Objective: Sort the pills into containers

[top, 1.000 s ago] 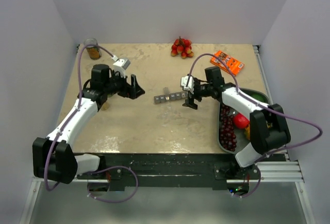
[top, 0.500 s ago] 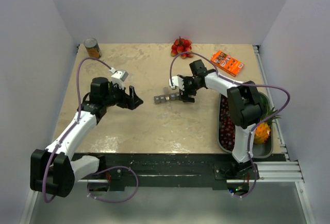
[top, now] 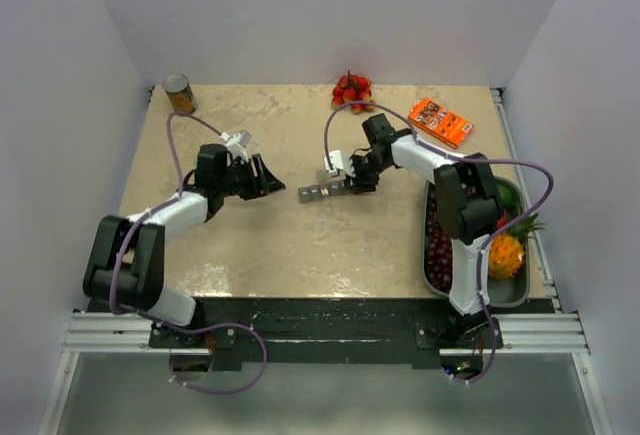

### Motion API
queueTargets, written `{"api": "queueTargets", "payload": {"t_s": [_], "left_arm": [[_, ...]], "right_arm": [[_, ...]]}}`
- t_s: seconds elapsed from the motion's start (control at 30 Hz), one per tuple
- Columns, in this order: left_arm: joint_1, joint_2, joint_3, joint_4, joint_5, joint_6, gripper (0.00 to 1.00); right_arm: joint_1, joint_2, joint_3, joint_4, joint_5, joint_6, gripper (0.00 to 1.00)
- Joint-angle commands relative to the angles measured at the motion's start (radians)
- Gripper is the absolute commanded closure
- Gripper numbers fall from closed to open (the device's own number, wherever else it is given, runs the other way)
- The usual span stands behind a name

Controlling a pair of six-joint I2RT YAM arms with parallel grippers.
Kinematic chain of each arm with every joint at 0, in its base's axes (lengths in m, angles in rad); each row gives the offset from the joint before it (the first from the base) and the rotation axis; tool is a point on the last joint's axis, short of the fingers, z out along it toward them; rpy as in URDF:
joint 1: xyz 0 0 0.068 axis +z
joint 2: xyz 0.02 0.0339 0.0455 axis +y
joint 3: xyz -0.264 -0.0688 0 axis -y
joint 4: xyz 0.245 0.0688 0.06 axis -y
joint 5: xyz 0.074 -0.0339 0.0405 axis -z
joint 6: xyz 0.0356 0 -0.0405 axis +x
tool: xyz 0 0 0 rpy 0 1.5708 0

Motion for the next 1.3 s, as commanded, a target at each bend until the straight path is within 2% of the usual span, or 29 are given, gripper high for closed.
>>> {"api": "queueTargets", "payload": {"t_s": [0.0,0.13,0.27,0.47,0.57,0.83,1.03,1.27], "left_arm": [[-0.007,0.123,0.155,0.093,-0.041,-0.089,0.51],[-0.026,0.274,0.269,0.048,-0.109,-0.080,0.62],[-0.062,0.405,0.400,-0.019,-0.123,-0.051,0.66],[-0.141,0.523,0.474,-0.091,-0.158,-0.005,0.71],[-0.153,0.554,0.475,-0.098,-0.152,0.003,0.79],[-0.181,0.520,0.464,-0.144,-0.054,0.065,0.97],[-0.190,0.410,0.381,-0.076,0.043,0.053,0.99],[-0.222,0.327,0.321,-0.073,0.074,0.052,0.99]], "right_arm": [[0.010,-0.035,-0.037,-0.053,-0.035,-0.040,0.66],[0.031,-0.084,-0.118,-0.013,-0.028,-0.033,0.71],[0.059,-0.123,-0.159,0.018,-0.025,0.003,0.76],[0.089,-0.147,-0.190,0.051,-0.025,0.049,0.78],[0.091,-0.149,-0.193,0.061,-0.023,0.061,0.78],[0.091,-0.143,-0.202,0.094,-0.014,0.095,0.79],[0.091,-0.135,-0.204,0.102,-0.009,0.107,0.79],[0.092,-0.126,-0.206,0.107,-0.003,0.119,0.79]]}}
